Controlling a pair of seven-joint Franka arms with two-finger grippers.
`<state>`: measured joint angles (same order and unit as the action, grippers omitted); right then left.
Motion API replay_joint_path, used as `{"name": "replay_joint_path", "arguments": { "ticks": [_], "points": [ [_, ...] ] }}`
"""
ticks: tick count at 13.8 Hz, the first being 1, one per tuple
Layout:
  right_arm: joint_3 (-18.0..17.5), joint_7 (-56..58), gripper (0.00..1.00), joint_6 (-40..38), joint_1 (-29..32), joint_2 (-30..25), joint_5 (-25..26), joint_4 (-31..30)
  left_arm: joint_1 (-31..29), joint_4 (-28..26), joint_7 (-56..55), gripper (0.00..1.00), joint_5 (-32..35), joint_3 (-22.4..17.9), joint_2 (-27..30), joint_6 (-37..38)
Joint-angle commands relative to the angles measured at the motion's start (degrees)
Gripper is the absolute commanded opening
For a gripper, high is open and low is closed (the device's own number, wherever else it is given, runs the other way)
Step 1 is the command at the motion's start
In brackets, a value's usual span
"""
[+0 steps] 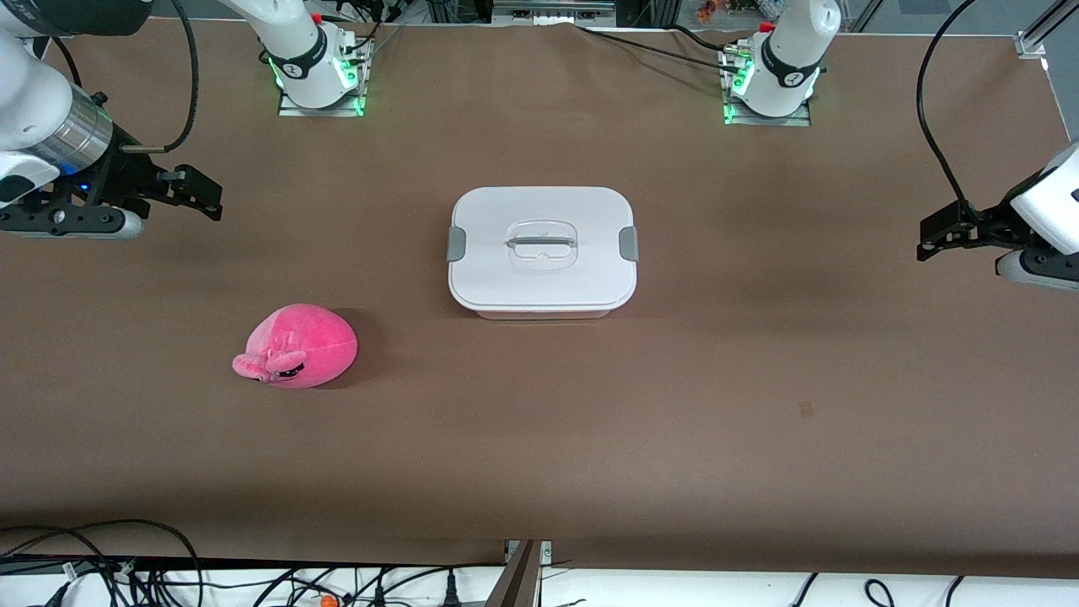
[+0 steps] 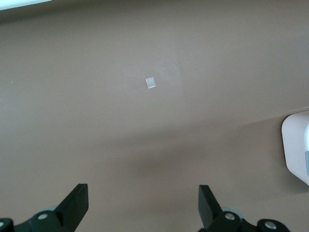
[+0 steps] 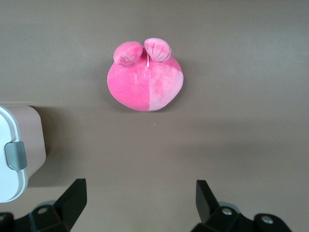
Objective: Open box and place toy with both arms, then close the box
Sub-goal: 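Reach the left gripper to the box lid handle while the right gripper reaches the toy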
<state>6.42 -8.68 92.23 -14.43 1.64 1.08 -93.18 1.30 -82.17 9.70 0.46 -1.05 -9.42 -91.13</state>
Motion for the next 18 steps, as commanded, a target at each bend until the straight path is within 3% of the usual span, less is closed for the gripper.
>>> {"name": "replay_joint_path", "arguments": {
  "ticks": [1, 6, 12, 18],
  "points": [
    [0.0, 0.2, 1.0, 0.0, 0.1, 0.3, -0.2, 1.0, 0.2, -1.1, 0.1, 1.0, 0.2, 0.0, 1.3, 0.2],
    [0.0, 0.2, 1.0, 0.0, 0.1, 0.3, -0.2, 1.1, 1.1, -1.3, 0.4, 1.0, 0.0, 0.6, 0.5, 0.2],
    [-0.1, 0.2, 1.0, 1.4, -0.1, 0.3, -0.2, 1.1, 12.1, -1.3, -0.2, 1.0, -1.9, 5.8, -2.0, -1.9],
    [-0.5, 0.2, 1.0, 5.7, -0.7, 5.6, 1.2, 1.3, 26.5, -4.5, 0.8, 1.0, -1.9, 6.7, -6.1, -10.1]
  ]
}}
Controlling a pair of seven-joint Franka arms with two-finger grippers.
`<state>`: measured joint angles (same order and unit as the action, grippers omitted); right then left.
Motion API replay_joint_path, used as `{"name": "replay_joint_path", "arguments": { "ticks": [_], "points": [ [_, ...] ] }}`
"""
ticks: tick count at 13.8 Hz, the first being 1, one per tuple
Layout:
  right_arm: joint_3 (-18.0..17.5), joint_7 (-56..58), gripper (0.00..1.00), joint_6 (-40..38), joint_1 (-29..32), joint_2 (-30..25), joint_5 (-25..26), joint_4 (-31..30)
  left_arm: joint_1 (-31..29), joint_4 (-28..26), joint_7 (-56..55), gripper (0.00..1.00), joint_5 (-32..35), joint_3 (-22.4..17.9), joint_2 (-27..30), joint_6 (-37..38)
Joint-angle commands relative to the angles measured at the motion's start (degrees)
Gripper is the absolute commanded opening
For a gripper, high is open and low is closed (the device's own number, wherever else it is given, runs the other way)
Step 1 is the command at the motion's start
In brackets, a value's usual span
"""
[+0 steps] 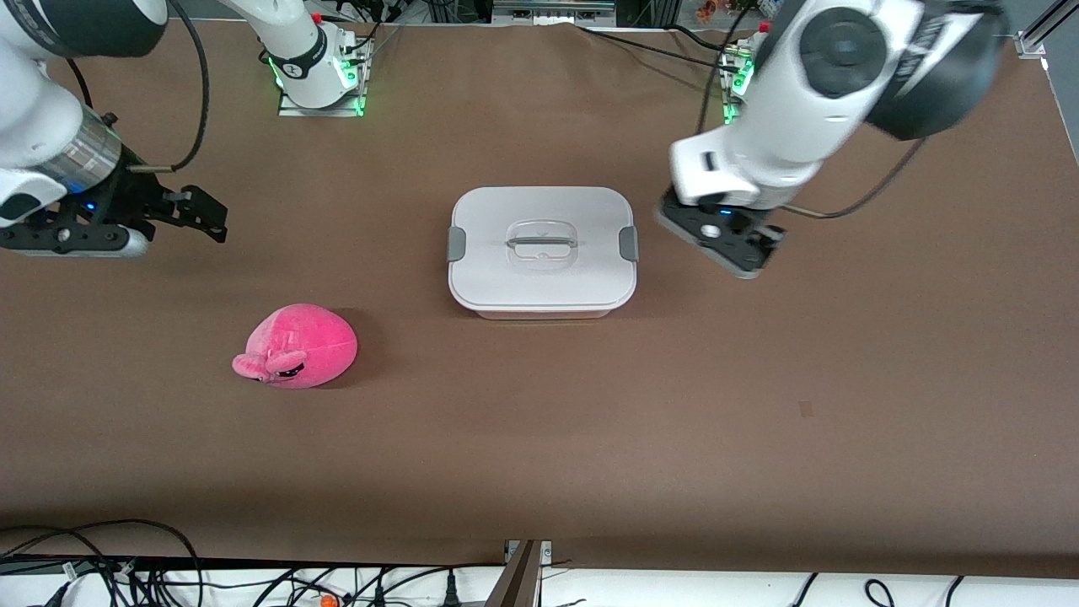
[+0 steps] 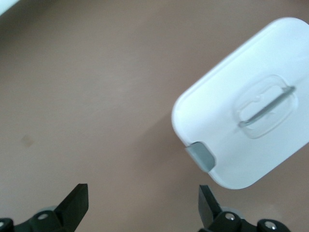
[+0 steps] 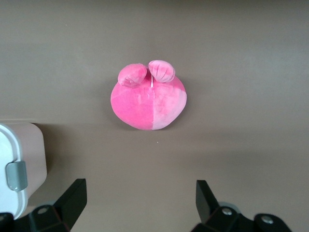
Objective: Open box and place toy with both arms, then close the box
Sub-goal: 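Reach the left gripper to the box lid handle while the right gripper reaches the toy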
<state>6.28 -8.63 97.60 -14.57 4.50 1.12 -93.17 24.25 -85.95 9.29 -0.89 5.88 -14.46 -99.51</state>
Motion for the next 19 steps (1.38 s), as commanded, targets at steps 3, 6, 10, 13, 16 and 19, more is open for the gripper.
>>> {"name": "replay_joint_path", "arguments": {
  "ticks": [3, 6, 10, 13, 16, 19],
  "points": [
    [-0.5, -0.2, 1.0, 3.0, -0.9, 7.2, 2.0, 1.3, 7.1, -0.7, 4.0, 1.0, -0.1, 2.3, -5.2, -6.1],
    [-0.4, 0.1, 1.0, 7.7, -0.2, 14.2, 1.0, 1.3, 10.3, -0.7, 11.1, 1.0, 0.7, 2.3, -9.0, -11.7],
    [-0.4, 0.2, 1.0, 14.7, 0.0, 21.6, -0.5, 1.4, 13.5, -0.9, 17.8, 1.0, 4.3, 2.3, -12.0, -16.3],
    [-0.4, 0.3, 1.0, 16.8, 0.5, 23.8, -3.4, 1.1, 15.5, -1.0, 17.9, 1.0, 8.1, 2.3, -13.5, -17.1],
    [-0.4, 0.3, 1.0, 19.2, 0.8, 25.6, -3.5, -0.3, 16.0, -5.2, 18.0, 1.0, 10.1, 2.3, -13.6, -22.0],
    [-0.4, 0.3, 0.99, 21.1, 0.9, 26.4, -3.5, -1.1, 16.0, -6.8, 17.9, 1.0, 10.1, 2.3, -13.8, -24.8]
  ]
}}
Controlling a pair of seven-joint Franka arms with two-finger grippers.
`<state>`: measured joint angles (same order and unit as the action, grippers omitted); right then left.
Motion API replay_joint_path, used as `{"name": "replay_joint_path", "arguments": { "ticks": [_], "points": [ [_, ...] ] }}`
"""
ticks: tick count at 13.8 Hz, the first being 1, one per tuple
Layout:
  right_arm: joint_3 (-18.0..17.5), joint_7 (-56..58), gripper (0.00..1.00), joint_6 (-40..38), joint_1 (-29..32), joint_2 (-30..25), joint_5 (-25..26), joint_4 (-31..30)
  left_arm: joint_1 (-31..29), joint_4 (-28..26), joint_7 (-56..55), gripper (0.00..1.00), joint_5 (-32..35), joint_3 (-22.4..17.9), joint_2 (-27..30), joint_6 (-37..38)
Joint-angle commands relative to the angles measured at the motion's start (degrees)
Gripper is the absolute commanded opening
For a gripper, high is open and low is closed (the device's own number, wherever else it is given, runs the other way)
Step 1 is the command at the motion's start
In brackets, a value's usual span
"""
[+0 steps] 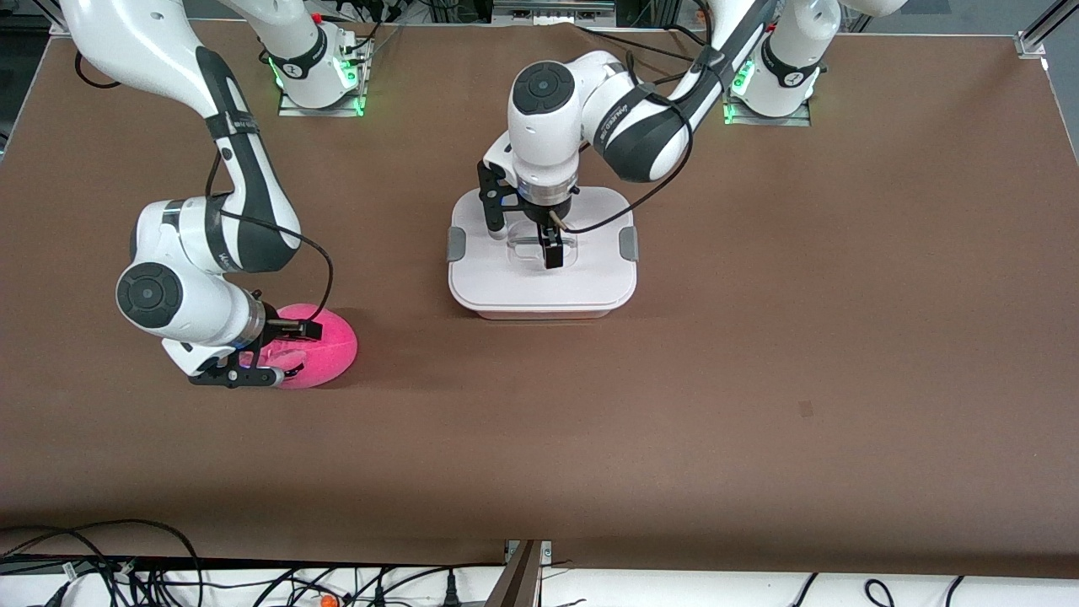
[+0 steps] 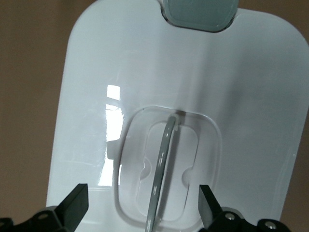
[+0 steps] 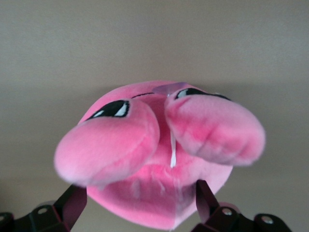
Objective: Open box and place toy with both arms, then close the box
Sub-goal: 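Grasp the lid handle with the left gripper while the right gripper grasps the toy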
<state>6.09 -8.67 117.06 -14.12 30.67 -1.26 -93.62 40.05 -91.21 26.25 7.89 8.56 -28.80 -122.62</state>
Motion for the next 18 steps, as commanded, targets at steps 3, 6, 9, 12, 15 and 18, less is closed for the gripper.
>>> {"name": "replay_joint_path", "arguments": {
  "ticks": [3, 6, 9, 12, 15, 18],
  "points": [
    [-0.2, 2.5, 0.6, 1.8, 0.4, 0.4, -1.1, -0.8, 0.8, -1.5, -0.1, 1.0, 1.2, -0.3, 0.8, -1.2],
    [-0.2, 4.0, 0.19, 1.8, 1.4, 0.4, -1.1, -0.6, 1.1, -1.4, 0.7, 0.75, 1.4, 0.1, 0.9, -1.0],
    [0.0, 6.2, 0.0, 1.7, 1.4, 0.1, -1.0, -0.2, 1.0, -1.4, 3.2, 0.64, 4.0, 0.1, 0.9, -1.0],
    [0.0, 11.9, 0.0, 0.0, 2.2, -0.3, -0.7, 2.5, 1.0, -1.3, 3.7, 0.1, 4.0, 0.1, 1.2, -0.8],
    [0.0, 15.4, 0.0, -9.6, 2.6, 0.1, -0.9, 10.2, 0.9, -1.3, 4.2, 0.0, 3.9, 0.1, 1.6, -0.4],
    [-0.4, 17.1, 0.0, -13.4, 1.7, -0.3, -0.8, 13.4, 0.6, -1.1, 3.8, 0.0, 3.2, 0.1, 2.5, 1.4]
  ]
}}
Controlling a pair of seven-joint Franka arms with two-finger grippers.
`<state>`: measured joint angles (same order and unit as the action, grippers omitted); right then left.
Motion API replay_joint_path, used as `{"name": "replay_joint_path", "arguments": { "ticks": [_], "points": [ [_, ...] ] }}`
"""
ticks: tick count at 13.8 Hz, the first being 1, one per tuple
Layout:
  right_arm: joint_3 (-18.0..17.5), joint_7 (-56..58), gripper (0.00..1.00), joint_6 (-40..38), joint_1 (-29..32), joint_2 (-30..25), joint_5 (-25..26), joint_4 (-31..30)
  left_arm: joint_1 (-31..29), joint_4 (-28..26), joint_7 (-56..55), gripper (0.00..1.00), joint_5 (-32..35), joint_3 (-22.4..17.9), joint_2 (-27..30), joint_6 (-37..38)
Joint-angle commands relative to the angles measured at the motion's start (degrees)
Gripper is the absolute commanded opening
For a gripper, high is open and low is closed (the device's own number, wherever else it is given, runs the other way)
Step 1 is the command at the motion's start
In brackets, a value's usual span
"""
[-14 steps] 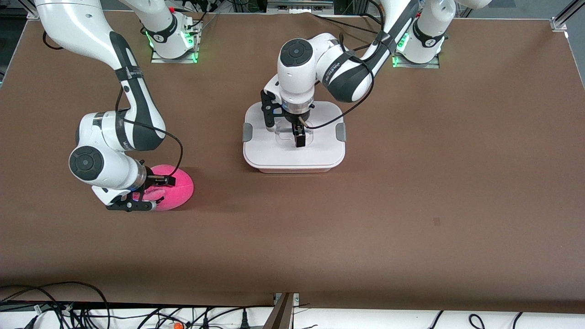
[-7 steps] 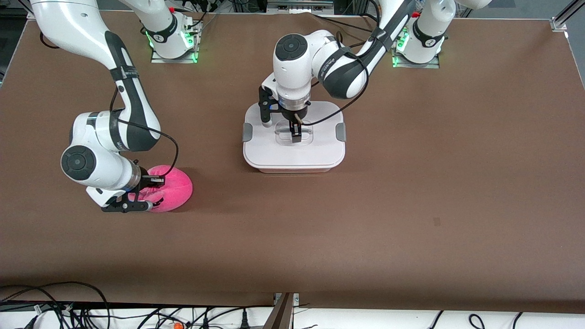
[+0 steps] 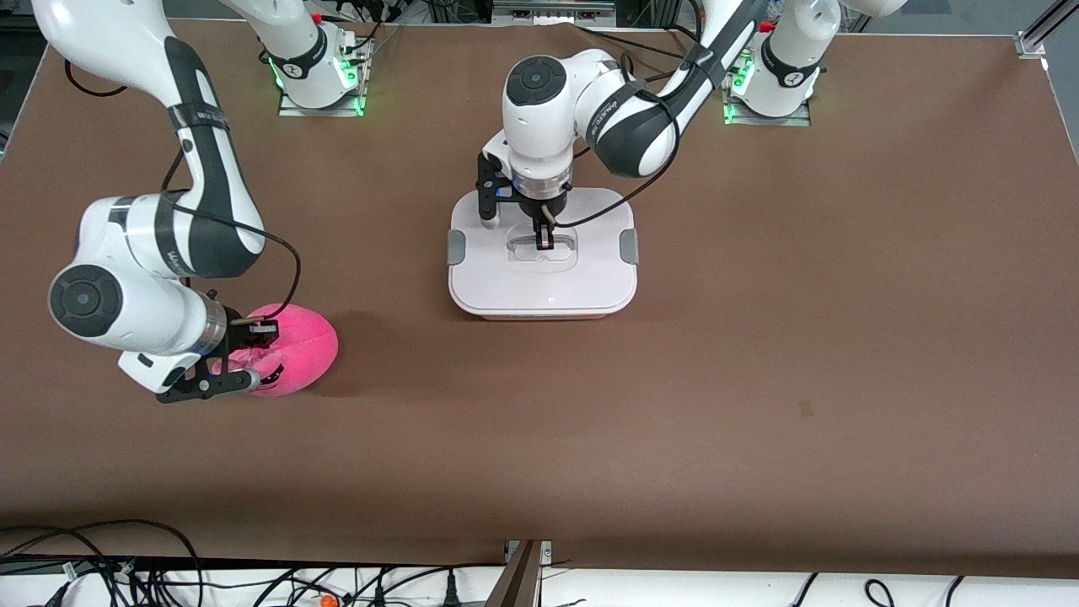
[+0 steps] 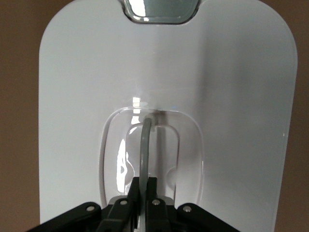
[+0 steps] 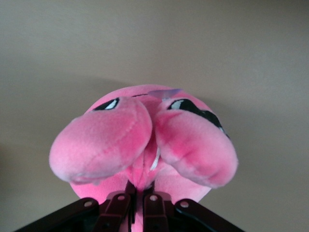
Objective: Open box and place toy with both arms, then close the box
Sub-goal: 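Grasp the lid handle with the left gripper while the right gripper grasps the toy, then lift the lid aside with the left gripper while the right gripper carries the toy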
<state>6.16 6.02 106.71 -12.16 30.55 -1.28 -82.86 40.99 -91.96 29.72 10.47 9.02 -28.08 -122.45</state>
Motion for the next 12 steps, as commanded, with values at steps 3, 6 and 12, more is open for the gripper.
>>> {"name": "replay_joint_path", "arguments": {
  "ticks": [3, 6, 12],
  "points": [
    [-0.5, 12.0, 0.0, -5.4, -1.0, -0.2, -0.9, 4.8, -0.6, 0.2, 0.3, 0.0, 0.5, -0.4, 3.4, 4.4],
    [-2.4, 25.5, 0.0, -5.5, -1.1, -1.4, -1.0, 4.9, -2.5, 0.2, 0.8, 0.0, -2.9, -0.5, 6.4, 8.6],
    [-10.8, 42.4, 0.0, -5.5, -2.0, -4.5, 1.0, 5.8, -17.0, 0.3, 13.8, 0.0, -5.0, -0.7, 13.7, 20.9]
  ]
}}
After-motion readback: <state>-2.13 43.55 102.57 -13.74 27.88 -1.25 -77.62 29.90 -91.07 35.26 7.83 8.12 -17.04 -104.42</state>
